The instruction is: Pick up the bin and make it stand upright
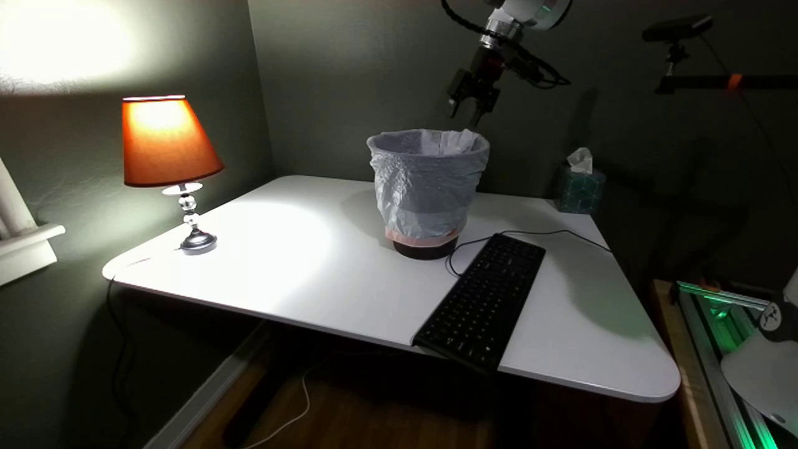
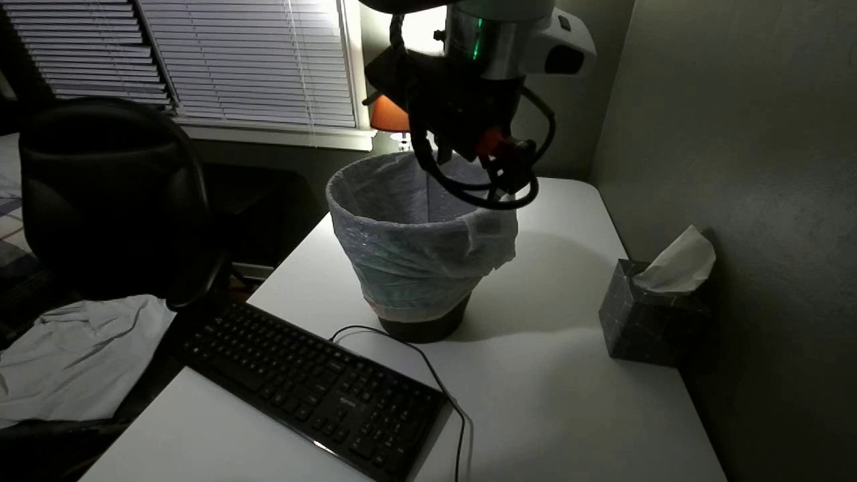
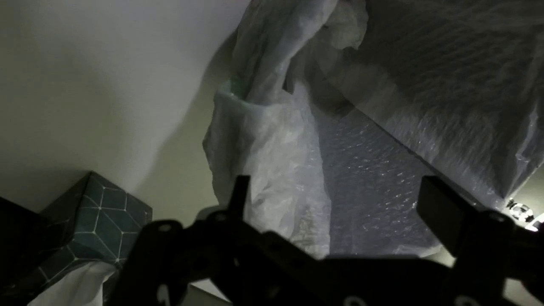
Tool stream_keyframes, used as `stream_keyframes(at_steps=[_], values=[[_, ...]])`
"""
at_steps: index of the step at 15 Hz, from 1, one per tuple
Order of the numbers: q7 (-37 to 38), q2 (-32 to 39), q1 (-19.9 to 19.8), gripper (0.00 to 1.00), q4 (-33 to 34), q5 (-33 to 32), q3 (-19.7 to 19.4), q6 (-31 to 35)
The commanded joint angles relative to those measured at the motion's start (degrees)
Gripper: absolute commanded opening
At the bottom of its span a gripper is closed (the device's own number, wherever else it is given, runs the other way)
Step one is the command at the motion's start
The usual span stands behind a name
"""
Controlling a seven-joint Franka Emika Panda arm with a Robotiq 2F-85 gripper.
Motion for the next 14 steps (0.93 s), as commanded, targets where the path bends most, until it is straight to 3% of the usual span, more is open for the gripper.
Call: stream_keyframes(at_steps=[1,4,8,14], values=[[7.38,-7.13,3.64,1.0,-8.27,-7.57,-0.75,7.06],[16.6,-11.48,5.93,1.0,-13.13,-17.02,-0.76,12.7],[28.12,-15.67,7.11,1.0,-17.19,-28.42,-0.22,15.05],[37.52,-20.07,6.9,1.0,-20.46,-37.32,1.14,13.71]])
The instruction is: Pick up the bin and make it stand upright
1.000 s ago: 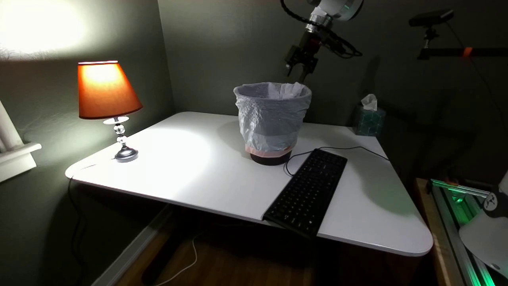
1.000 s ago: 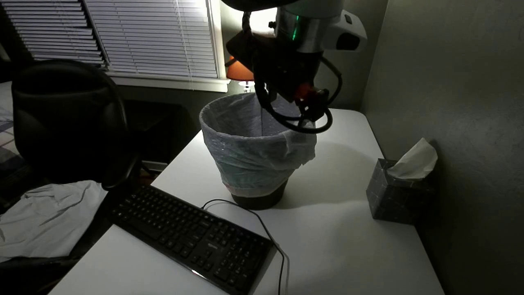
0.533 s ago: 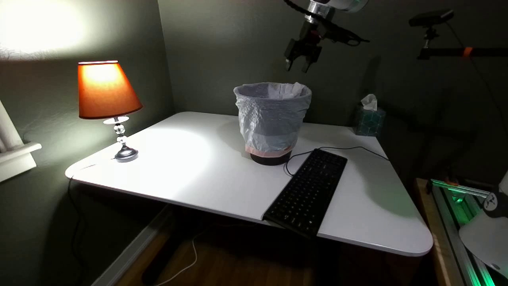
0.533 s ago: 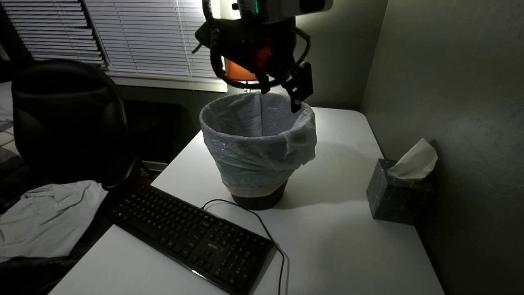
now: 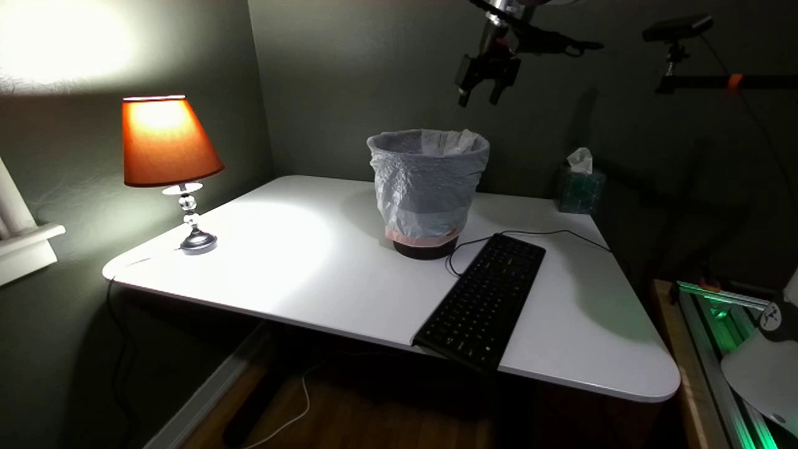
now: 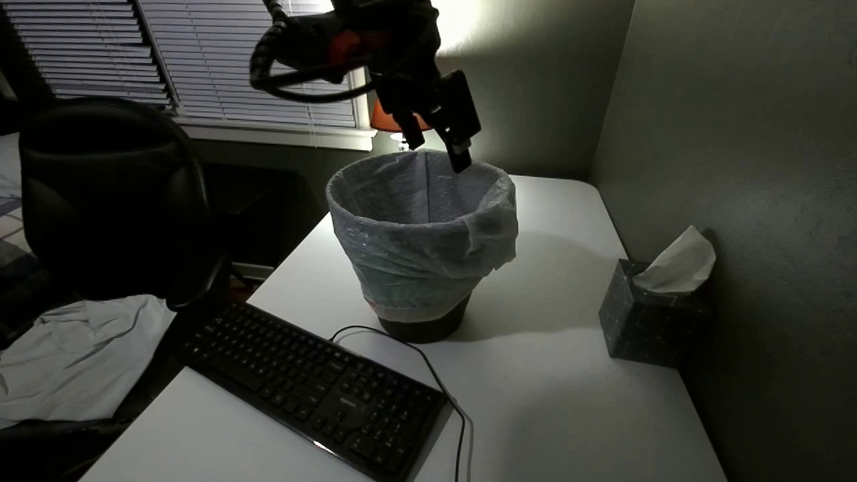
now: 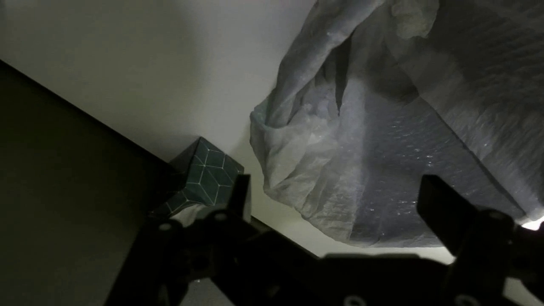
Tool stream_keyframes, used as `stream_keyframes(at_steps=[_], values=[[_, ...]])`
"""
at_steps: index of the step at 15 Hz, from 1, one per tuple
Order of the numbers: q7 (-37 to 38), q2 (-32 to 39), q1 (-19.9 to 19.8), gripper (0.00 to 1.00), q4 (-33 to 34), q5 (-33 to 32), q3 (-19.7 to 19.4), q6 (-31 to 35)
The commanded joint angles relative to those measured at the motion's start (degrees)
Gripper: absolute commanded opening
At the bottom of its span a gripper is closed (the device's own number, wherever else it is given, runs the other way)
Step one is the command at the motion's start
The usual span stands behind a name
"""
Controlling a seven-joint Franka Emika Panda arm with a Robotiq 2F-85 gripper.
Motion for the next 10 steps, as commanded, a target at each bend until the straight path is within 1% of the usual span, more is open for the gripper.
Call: stream_keyframes(at_steps=[1,3,10], values=[[1.02,-0.58,0.35,1.0,-0.3,-1.02,-0.25,-0.21],[2.23,-1.55,0.27,1.0,-1.2,-2.06,0.03,-0.21],[2.72,-1.85,0.23,1.0,-1.47,-2.38,0.1,-0.2]])
